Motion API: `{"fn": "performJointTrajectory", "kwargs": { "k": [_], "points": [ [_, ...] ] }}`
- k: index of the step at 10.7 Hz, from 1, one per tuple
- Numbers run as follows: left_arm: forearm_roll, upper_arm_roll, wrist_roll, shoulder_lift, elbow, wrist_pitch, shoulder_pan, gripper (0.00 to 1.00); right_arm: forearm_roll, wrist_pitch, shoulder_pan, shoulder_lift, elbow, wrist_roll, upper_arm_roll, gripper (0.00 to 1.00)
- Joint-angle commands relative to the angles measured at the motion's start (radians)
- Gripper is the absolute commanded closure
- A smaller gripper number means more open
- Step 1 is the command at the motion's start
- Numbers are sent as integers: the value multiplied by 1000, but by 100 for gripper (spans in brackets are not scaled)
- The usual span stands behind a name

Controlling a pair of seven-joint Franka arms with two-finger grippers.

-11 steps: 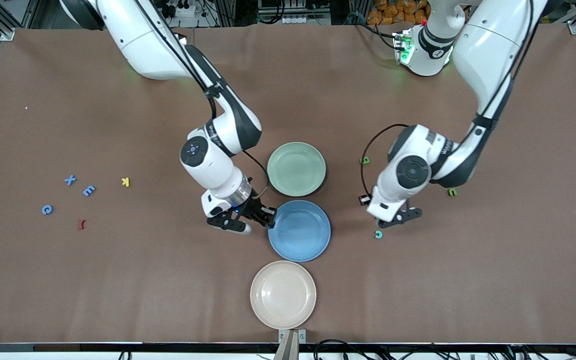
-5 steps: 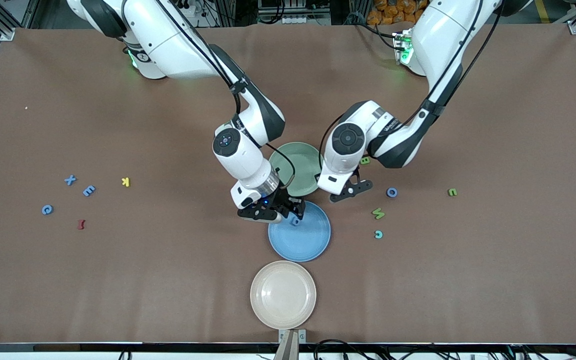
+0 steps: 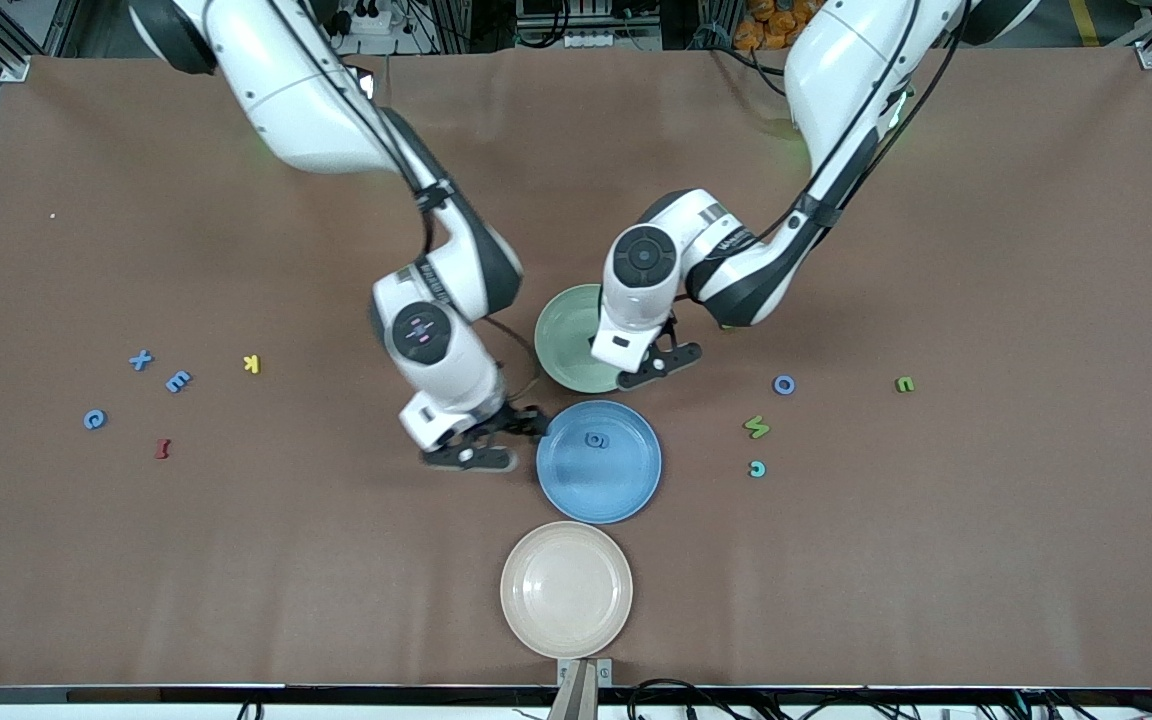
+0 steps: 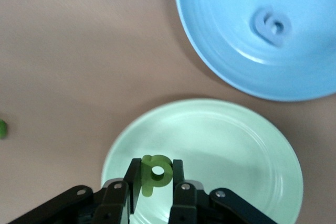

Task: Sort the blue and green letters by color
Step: 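Move the left gripper to green N while the right gripper reaches blue 3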

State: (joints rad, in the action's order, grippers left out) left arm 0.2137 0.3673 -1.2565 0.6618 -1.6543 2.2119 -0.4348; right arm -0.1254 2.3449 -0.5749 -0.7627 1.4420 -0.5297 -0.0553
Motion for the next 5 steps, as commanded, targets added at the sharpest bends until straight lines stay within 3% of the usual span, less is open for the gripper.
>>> {"fn": "performJointTrajectory", "kwargs": {
  "k": [1, 2, 5],
  "points": [
    [24, -33, -46, 39, 48, -5, -68, 43, 29, -73, 94, 101, 93, 105, -29, 0],
    [33, -37, -53, 39, 48, -5, -68, 0, 30, -99, 142, 109, 100, 106, -31, 0],
    [41, -38, -54, 21, 39, -15, -3, 0, 30, -107, 255, 172, 181, 152, -63, 0]
  ]
}}
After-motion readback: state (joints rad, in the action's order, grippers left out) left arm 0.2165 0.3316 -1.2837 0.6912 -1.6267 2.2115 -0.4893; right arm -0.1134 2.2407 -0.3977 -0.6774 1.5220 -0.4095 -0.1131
